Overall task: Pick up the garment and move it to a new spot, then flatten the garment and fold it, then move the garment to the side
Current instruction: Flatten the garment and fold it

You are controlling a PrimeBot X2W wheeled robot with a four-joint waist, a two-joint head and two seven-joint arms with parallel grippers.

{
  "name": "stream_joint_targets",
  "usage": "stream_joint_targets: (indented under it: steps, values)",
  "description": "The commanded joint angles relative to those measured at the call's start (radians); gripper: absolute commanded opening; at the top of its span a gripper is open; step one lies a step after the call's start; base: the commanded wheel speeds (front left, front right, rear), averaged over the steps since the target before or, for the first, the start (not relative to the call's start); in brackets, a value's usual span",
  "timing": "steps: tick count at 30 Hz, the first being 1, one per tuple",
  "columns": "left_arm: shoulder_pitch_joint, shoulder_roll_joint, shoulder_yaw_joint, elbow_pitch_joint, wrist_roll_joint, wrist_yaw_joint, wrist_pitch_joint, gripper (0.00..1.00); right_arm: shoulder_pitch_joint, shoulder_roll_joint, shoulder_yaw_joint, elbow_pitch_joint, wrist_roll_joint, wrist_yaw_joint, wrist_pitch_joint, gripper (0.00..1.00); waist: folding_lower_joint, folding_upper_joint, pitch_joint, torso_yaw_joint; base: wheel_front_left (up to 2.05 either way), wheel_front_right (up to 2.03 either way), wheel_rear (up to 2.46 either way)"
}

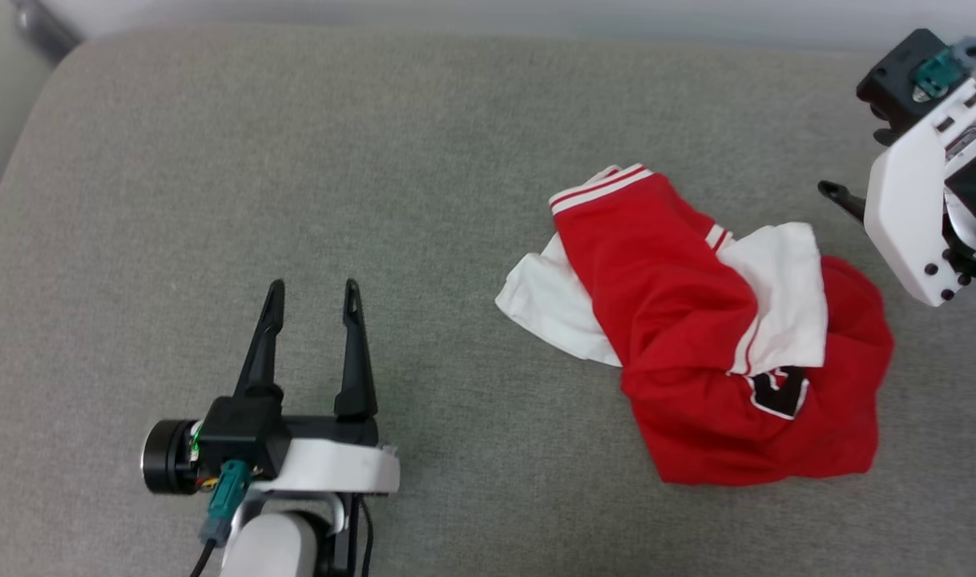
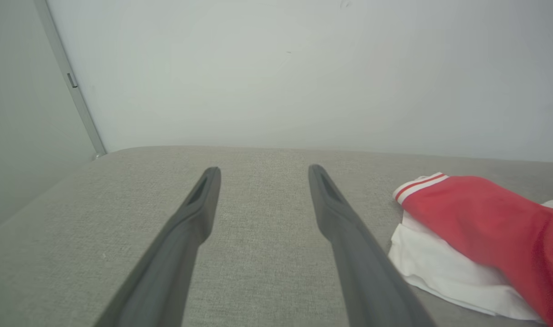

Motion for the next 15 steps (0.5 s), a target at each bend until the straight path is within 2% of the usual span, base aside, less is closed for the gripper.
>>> stream_joint_targets:
  steps: [1, 8, 15]
  values:
    - [-0.027, -0.002, -0.014, -0.008, -0.009, 0.008, -0.003, 1.0, -0.043, -0.012, 0.038, 0.005, 0.033, -0.001, 0.057, 1.0, -0.0001, 0.0, 0.06, 0.036, 0.0, 0.0, 0.0]
    - [-0.103, -0.002, -0.081, -0.032, -0.057, 0.044, -0.003, 1.0, -0.167, -0.056, 0.189, 0.04, 0.165, -0.001, 0.284, 1.0, -0.0001, 0.0, 0.173, 0.111, 0.0, 0.0, 0.0]
    - [-0.128, -0.002, -0.101, -0.037, -0.082, 0.064, -0.003, 1.0, -0.127, -0.114, 0.346, 0.034, 0.24, -0.001, 0.36, 1.0, -0.0001, 0.0, 0.216, 0.149, 0.0, 0.0, 0.0]
